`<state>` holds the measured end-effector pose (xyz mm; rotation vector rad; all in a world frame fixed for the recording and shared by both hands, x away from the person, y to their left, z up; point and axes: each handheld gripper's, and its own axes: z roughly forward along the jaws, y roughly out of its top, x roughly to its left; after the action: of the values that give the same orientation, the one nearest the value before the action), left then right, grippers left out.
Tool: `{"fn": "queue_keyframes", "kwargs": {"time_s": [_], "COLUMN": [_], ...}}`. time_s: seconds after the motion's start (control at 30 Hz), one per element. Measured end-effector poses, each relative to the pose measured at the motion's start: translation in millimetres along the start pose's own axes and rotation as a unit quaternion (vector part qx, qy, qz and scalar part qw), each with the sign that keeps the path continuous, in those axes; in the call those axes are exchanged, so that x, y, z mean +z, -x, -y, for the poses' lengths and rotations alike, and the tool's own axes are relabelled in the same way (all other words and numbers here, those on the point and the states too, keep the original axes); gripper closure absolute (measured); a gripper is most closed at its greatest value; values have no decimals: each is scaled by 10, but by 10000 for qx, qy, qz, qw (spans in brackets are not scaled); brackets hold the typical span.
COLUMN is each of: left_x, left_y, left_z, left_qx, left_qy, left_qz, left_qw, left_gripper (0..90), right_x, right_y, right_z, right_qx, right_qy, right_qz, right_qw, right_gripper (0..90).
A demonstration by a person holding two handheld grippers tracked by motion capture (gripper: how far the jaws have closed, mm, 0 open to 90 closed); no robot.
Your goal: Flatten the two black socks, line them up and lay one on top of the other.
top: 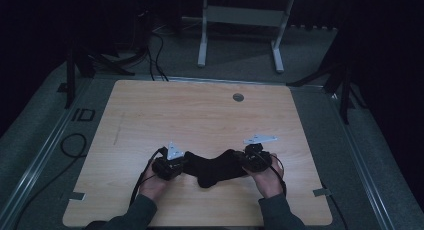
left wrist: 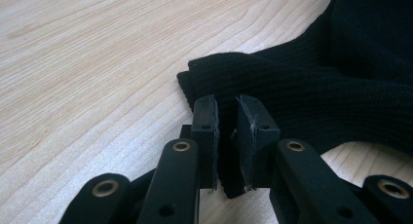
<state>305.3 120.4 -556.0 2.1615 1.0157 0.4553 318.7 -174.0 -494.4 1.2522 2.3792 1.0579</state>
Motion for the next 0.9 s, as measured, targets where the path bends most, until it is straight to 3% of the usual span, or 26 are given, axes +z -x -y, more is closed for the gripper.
{"fn": "queue_keyframes", "kwargs": {"time_s": [0.9], "left_x": [3], "left_y": [-2], "left_z": [1], "left_qx": [-16], "left_qy": [8], "left_qz": [37], "left_qw": [10000], "left_gripper": [789], "right_x": [-420], "right_y": [113], "right_z": [-65], "right_qx": [73], "right_qy": [460], "right_qz": [174], "right_qw": [9988], "right_gripper": [855]}}
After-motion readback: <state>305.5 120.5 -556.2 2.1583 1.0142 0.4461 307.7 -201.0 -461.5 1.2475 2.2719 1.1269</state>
